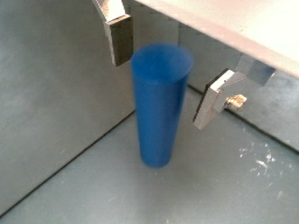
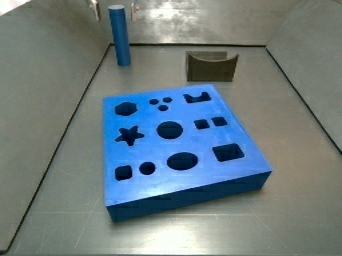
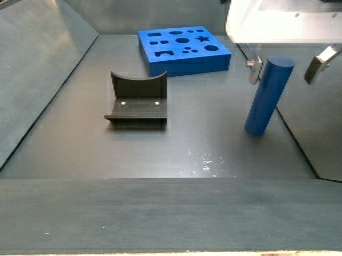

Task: Pick up the round object. Move up. Move to above the board. Insert the round object.
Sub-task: Pick up the round object.

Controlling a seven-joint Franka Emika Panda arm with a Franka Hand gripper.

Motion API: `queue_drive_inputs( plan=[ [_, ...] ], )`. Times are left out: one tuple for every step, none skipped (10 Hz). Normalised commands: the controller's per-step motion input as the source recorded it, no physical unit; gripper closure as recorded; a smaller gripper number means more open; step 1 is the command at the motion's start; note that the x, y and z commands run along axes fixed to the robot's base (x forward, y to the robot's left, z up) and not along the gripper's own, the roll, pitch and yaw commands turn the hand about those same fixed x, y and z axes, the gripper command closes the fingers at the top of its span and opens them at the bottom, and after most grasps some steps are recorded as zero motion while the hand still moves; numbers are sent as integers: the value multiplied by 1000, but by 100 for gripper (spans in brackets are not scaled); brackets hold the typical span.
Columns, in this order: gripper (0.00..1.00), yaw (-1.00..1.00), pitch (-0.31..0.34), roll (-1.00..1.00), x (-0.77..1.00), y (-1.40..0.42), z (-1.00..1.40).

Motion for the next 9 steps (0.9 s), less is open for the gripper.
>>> queue_drive_inputs(
  plan=[
    [100, 0, 0, 0, 0, 0, 0],
    [100, 0, 0, 0, 0, 0, 0],
    [100, 0, 0, 0, 0, 0, 0],
    [100, 0, 0, 0, 0, 0, 0],
    [100, 0, 0, 0, 0, 0, 0],
    [100, 0, 0, 0, 0, 0, 0],
    [100, 0, 0, 0, 0, 0, 0],
    [100, 0, 0, 0, 0, 0, 0],
    [100, 0, 0, 0, 0, 0, 0]
  ],
)
